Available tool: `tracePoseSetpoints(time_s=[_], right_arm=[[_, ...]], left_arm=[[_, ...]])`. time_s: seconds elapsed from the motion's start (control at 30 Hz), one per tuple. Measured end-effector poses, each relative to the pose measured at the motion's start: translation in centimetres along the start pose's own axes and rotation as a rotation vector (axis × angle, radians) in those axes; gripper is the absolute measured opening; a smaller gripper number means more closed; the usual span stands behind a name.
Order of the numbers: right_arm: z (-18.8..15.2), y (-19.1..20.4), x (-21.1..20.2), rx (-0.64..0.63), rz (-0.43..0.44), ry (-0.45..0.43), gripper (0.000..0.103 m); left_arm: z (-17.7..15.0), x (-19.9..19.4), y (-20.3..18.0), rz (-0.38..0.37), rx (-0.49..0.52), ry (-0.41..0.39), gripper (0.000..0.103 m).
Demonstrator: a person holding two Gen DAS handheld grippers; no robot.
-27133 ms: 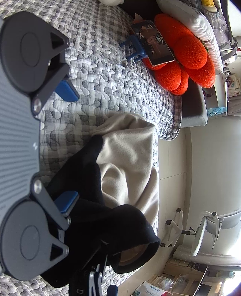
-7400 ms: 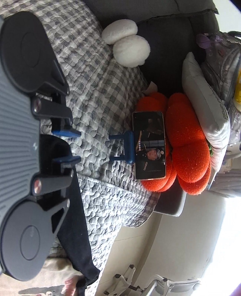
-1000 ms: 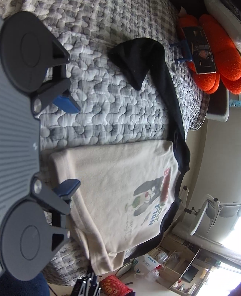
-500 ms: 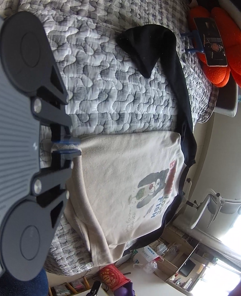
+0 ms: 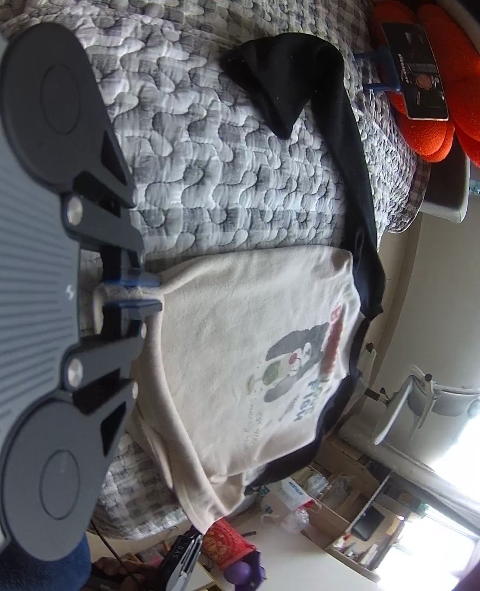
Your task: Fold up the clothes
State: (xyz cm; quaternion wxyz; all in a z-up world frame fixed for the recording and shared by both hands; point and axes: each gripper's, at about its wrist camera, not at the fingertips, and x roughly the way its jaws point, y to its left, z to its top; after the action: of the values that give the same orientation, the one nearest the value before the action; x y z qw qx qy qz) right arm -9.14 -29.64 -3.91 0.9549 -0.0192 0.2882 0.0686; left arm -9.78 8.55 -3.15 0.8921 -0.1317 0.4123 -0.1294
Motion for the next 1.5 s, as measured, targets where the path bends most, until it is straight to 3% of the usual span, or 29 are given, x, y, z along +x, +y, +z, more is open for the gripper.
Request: tracePoseSetpoints(time_s=[0.13,0.23,0.4,0.5,0.77,0.87,1.03,1.17,1.37,1.5], right_arm=[[2.1,-0.8,-4.4,0.07,0.065,-0.062,0.005],[2.9,-1.2,-6.5,0.074,0.082,-0.03,0.005],[-0.4,-0.3,-3.5,0.009,0.03,0.162,0.005],[-2.4,0.1,-2.8,0.021,0.017,0.197,0.005],[-2.4,-0.6,-5.8,0.079,0.054,0.13,0.005],[-2.2,-0.4,-6.8,0.079,0.071,0.111,0.005],[-3.5,0.0,-5.6,0.059,0.06,0.156,0.005],[-4.4,-0.2,-5.4,0.054,0.042,0.165,0.005],[-2.8,-0.6,-8.1,0.057,0.056,0.075,0.005],[-3.1,-0.8,-7.7,0.042,0.049,0.095,0.005]], left_arm=[[0.4,-1.2,0.8,-0.025,-0.027,-0.036,0.007],[0.5,-1.0,0.6,-0.007,-0.01,-0.026,0.007],[0.1,0.0,-0.4,0.05,0.066,0.021,0.007],[-0.2,0.2,-0.3,0.066,0.076,0.031,0.007],[-0.1,-1.1,0.1,0.064,0.052,-0.013,0.007],[-0.4,-1.2,-0.4,0.091,0.099,-0.009,0.007],[-1.2,-0.6,-1.2,0.139,0.183,0.025,0.007],[-1.3,-1.0,-1.1,0.116,0.172,0.028,0.007],[-1.5,-2.5,-1.0,0.068,0.162,-0.005,0.007],[-1.6,-3.6,-1.2,0.044,0.171,-0.031,0.007]])
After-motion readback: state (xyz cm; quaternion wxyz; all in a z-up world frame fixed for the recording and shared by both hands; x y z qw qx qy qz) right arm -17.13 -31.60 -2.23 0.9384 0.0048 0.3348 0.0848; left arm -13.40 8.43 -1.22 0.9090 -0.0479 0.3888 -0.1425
